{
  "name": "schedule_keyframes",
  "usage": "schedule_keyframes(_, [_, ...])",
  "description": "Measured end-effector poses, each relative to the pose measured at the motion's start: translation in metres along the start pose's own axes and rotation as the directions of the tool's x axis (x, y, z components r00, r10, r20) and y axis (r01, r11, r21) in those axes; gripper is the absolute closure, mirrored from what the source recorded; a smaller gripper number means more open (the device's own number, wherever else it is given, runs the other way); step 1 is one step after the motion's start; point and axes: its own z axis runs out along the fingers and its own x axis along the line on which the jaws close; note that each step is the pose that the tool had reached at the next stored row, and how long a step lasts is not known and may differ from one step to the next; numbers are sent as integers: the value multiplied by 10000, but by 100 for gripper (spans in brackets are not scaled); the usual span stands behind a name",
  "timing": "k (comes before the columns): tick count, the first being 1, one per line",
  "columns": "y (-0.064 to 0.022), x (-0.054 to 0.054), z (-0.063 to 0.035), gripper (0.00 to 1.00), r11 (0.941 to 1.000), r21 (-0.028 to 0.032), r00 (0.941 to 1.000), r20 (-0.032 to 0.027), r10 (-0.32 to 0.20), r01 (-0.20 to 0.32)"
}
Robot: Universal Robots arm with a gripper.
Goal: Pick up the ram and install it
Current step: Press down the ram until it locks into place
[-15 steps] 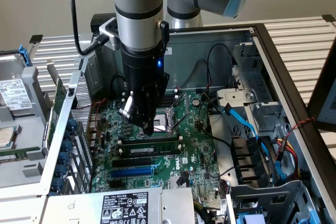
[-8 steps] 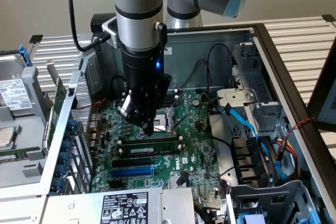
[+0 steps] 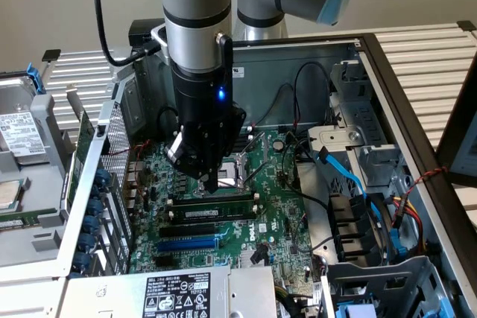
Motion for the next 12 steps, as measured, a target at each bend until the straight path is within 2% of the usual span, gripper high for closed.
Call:
schedule_keyframes(6, [0, 0, 0, 90, 9964, -6, 9964, 6, 847, -847])
schedule_keyframes(12, [0, 0, 1, 90, 9859, -13, 9859, 12, 1671, -1671])
